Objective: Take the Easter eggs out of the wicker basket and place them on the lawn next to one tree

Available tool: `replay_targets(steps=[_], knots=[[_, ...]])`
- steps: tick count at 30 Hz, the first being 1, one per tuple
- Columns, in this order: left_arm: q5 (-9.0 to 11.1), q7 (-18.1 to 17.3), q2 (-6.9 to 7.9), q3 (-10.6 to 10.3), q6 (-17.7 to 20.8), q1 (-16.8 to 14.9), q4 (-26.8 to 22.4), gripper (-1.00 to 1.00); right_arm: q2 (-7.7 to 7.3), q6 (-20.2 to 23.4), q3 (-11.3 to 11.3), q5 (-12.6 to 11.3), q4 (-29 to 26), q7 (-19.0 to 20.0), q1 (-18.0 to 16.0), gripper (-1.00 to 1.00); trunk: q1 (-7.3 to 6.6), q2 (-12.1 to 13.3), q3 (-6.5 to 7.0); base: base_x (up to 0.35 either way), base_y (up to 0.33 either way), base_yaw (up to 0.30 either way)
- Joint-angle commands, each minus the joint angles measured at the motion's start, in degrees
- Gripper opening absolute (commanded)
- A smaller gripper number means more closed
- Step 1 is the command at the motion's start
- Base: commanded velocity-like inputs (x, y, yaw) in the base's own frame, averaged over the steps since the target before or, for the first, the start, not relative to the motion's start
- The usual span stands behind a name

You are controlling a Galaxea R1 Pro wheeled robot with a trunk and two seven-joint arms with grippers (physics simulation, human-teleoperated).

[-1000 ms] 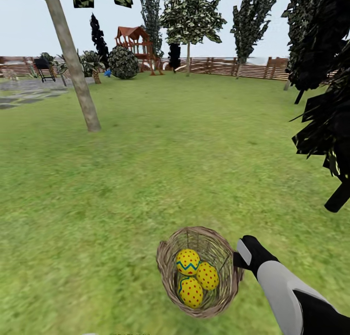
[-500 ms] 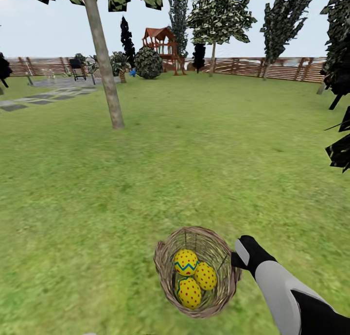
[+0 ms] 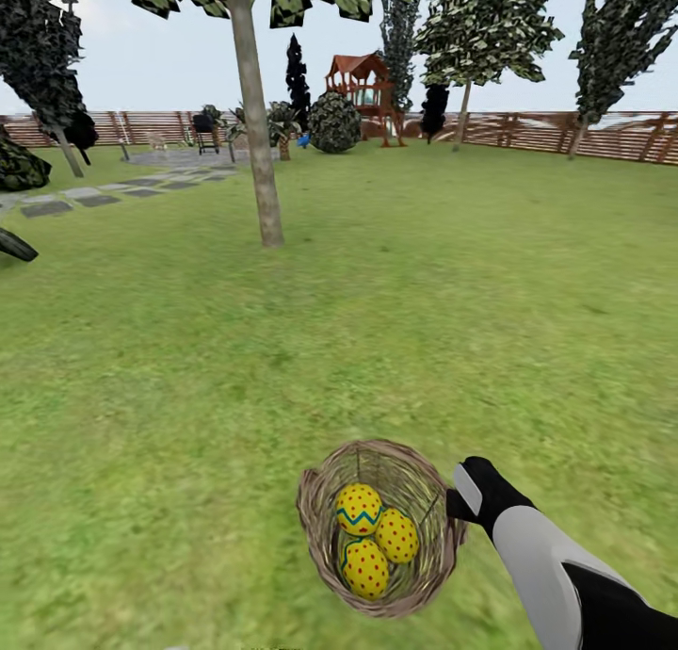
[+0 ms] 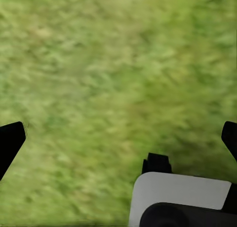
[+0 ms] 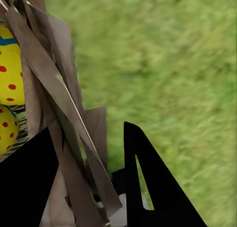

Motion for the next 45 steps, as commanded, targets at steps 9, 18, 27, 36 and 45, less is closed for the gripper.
replay_targets(steps=[9, 18, 27, 36, 45], knots=[[-0.04, 0.16, 0.01, -0.04, 0.33, 0.02, -0.14, 1.00, 0.32, 0.13, -0.31, -0.30, -0.10, -0.17, -0.03, -1.00, -1.98, 3.59, 1.58, 0.000, 0.000, 0.290], [-0.04, 0.07, 0.03, -0.10, 0.33, 0.02, -0.14, 1.00, 0.32, 0.13, -0.30, -0.30, -0.10, -0.17, -0.03, -1.00, -3.08, 5.60, 2.48, 0.000, 0.000, 0.290], [-0.10, 0.01, 0.09, -0.14, 0.38, 0.01, -0.14, 1.00, 0.32, 0.13, -0.30, -0.30, -0.10, -0.17, -0.03, -1.00, -3.08, 5.60, 2.48, 0.152, 0.000, 0.287], [-0.13, -0.03, 0.26, -0.13, 0.34, -0.02, -0.14, 1.00, 0.32, 0.13, -0.30, -0.30, -0.10, -0.17, -0.03, -1.00, -3.08, 5.60, 2.48, 0.317, 0.000, 0.078], [-0.13, -0.06, 0.28, -0.16, 0.33, -0.03, -0.14, 1.00, 0.33, 0.13, -0.32, -0.30, -0.10, -0.17, -0.03, -1.00, -3.08, 5.60, 2.48, 0.335, 0.000, -0.051]])
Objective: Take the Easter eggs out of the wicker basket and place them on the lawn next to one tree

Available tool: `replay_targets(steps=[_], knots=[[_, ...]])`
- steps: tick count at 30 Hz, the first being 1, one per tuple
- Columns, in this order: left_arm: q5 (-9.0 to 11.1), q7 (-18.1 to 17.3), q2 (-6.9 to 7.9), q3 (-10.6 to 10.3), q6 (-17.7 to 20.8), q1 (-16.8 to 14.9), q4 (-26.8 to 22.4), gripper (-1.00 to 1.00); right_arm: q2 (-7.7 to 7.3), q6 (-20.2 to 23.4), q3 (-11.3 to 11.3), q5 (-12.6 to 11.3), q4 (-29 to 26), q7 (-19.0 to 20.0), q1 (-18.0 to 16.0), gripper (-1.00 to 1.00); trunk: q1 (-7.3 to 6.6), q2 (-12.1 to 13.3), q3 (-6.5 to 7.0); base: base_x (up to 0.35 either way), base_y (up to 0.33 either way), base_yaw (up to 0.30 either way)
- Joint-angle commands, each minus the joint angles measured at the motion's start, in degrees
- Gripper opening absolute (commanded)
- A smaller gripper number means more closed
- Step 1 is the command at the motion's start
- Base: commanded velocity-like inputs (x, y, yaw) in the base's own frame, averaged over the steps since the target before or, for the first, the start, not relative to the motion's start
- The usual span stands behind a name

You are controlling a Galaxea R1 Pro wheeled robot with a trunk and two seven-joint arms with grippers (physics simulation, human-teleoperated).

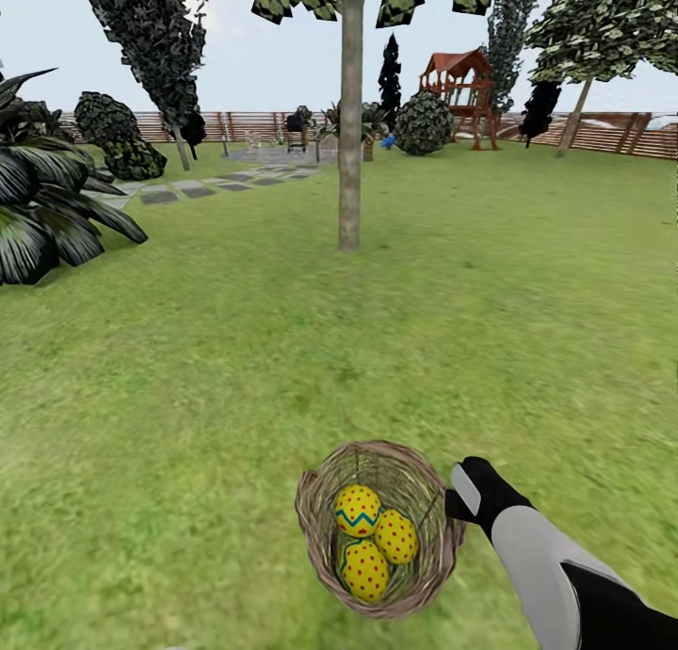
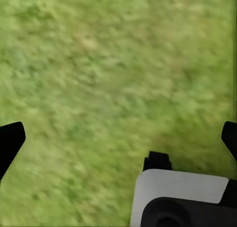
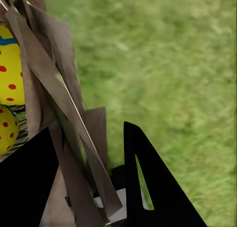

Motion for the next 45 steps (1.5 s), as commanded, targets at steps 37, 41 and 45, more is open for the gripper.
replay_targets(steps=[37, 41, 45], knots=[[-0.05, 0.18, 0.01, -0.11, 0.32, 0.05, -0.05, 1.00, 0.49, 0.03, -0.46, -0.65, -0.10, -0.15, -0.04, -1.00, 0.04, -0.03, -0.04, 0.335, 0.000, -0.002], [-0.05, 0.19, 0.01, -0.11, 0.32, 0.06, -0.05, 1.00, 0.49, 0.03, -0.46, -0.65, -0.10, -0.15, -0.04, -1.00, 0.04, -0.03, -0.04, 0.335, 0.000, 0.000], [-0.05, 0.19, 0.01, -0.11, 0.32, 0.03, -0.05, 1.00, 0.49, 0.03, -0.48, -0.65, -0.10, -0.16, -0.04, -1.00, 0.04, -0.03, -0.04, 0.335, 0.000, 0.000]])
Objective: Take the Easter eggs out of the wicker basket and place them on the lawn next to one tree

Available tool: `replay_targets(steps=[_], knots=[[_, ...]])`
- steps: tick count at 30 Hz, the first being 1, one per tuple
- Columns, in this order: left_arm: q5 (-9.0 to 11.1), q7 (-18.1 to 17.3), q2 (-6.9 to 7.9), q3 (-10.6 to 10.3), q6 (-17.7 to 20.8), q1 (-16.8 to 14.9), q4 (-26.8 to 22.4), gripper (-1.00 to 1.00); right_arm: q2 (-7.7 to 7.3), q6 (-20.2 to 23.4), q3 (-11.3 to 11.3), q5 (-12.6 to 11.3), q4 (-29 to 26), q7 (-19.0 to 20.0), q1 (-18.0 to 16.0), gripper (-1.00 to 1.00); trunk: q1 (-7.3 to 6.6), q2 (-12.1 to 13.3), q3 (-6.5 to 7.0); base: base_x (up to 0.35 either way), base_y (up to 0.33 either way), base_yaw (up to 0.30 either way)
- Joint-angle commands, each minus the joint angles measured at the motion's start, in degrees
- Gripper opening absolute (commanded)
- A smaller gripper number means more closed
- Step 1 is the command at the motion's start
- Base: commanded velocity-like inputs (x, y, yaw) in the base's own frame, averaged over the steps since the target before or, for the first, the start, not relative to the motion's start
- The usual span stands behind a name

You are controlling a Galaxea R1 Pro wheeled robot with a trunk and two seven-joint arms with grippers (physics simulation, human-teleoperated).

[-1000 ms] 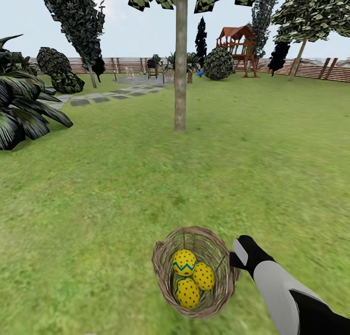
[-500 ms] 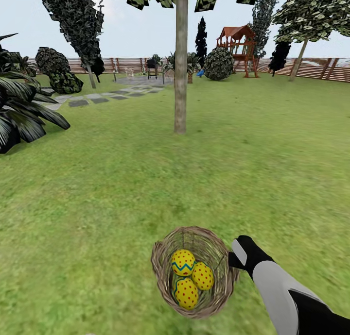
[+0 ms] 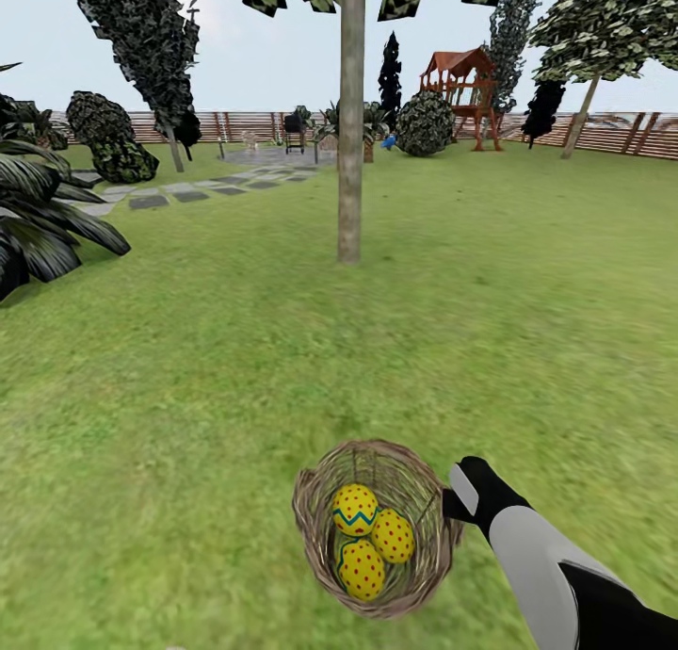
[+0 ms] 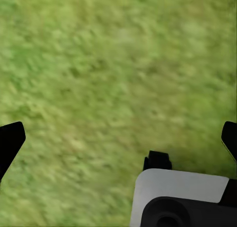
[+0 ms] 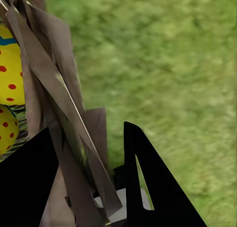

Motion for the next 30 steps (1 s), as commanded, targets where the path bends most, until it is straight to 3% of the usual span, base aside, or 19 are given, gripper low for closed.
replay_targets(steps=[1, 20, 30], knots=[[-0.05, 0.15, 0.01, -0.05, 0.33, 0.01, -0.14, 1.00, 0.06, 0.12, -0.38, -0.36, -0.10, -0.17, -0.04, -1.00, 0.04, -0.03, -0.04, 0.335, 0.000, 0.000], [-0.05, 0.15, -0.06, -0.05, 0.28, 0.05, -0.14, 1.00, 0.06, 0.03, -0.41, -0.36, -0.10, -0.17, -0.04, -1.00, 0.04, -0.03, -0.04, 0.335, 0.000, 0.000], [-0.08, 0.15, -0.11, -0.05, -0.11, 0.04, -0.14, 1.00, 0.08, 0.03, -0.41, -0.36, -0.10, -0.16, -0.04, -1.00, 0.04, -0.03, 0.74, 0.336, 0.000, 0.000]])
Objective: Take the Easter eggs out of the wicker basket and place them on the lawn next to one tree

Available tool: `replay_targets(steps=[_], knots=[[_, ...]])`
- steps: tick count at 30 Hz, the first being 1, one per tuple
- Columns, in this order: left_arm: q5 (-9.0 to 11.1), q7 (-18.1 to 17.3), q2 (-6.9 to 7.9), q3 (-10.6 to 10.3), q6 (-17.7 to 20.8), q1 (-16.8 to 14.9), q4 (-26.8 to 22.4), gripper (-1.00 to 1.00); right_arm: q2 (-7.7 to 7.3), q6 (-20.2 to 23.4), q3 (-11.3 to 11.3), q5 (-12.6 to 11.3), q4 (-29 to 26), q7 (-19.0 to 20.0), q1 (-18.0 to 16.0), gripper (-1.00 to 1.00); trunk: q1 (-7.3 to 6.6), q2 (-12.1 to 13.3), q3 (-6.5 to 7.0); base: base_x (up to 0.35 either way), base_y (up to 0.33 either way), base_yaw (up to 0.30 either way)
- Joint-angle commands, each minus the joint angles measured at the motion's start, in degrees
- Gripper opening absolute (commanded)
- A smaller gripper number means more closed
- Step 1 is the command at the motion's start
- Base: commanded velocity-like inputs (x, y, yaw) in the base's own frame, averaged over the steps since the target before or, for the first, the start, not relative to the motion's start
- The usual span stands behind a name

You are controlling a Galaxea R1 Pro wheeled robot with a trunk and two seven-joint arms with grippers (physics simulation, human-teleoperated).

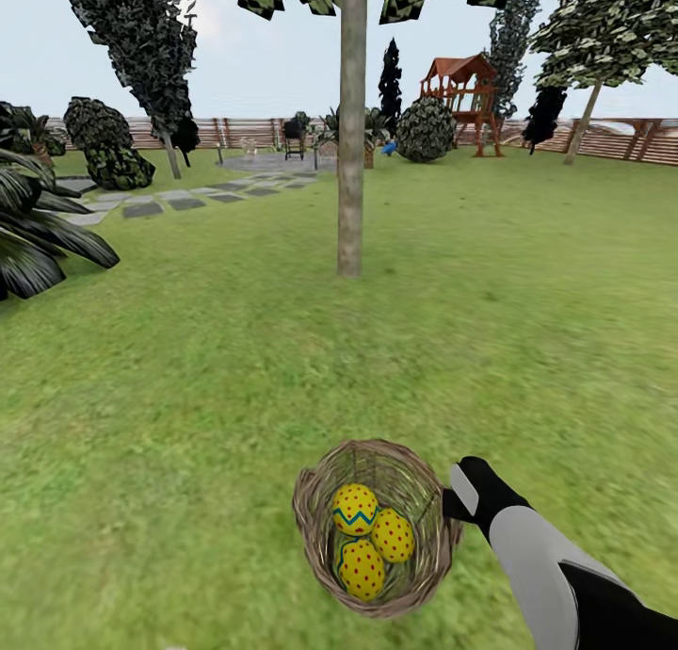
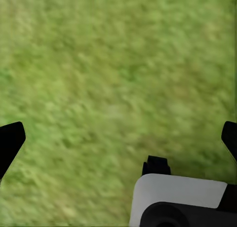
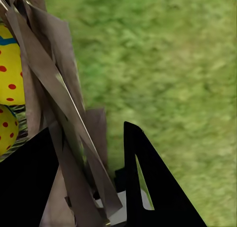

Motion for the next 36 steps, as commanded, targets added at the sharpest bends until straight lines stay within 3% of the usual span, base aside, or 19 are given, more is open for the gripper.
replay_targets(steps=[1, 36], knots=[[-0.07, 0.15, 0.00, -0.05, 0.33, 0.04, -0.14, 1.00, 0.05, 0.13, -0.38, -0.34, -0.09, -0.19, -0.03, -1.00, 0.04, -0.03, 0.05, 0.336, 0.000, 0.000], [-0.08, 0.15, -0.04, -0.05, 0.33, 0.02, -0.09, 1.00, 0.74, 0.13, -0.32, -0.34, -0.09, -0.18, -0.03, -1.00, 0.04, -0.03, 0.55, 0.339, 0.000, 0.000]])
